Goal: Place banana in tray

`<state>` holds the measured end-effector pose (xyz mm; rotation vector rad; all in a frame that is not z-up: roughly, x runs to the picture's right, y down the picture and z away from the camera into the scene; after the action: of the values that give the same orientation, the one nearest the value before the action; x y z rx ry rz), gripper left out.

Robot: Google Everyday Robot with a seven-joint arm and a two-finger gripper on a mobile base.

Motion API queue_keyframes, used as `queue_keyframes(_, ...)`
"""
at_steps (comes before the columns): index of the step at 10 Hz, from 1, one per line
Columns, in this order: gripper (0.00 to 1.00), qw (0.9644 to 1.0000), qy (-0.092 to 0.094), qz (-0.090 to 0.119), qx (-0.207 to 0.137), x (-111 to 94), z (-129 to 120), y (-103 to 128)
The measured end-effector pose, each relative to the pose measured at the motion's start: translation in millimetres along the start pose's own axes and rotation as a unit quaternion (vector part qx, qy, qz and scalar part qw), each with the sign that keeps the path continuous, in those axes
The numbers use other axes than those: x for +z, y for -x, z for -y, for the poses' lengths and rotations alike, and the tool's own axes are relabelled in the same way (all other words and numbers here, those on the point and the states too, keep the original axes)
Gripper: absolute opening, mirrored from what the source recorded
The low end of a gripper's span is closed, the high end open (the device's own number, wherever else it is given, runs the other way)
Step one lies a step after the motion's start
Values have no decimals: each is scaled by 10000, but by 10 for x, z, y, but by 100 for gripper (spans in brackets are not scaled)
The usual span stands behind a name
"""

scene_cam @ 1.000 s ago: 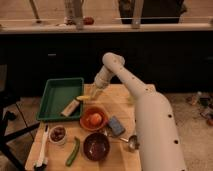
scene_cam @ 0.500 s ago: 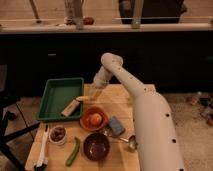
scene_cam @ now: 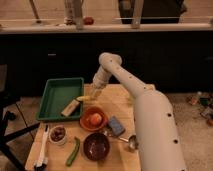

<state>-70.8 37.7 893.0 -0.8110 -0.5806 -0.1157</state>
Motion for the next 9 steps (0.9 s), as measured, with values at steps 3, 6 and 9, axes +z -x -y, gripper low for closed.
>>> queue_keyframes(3, 0, 10000, -66, 47, -25, -41, 35, 24)
queue_keyframes(6, 0, 9998, -70, 85, -144, -26, 99, 124)
queue_keyframes(9, 0, 9998, -1, 29, -218, -4, 150, 224)
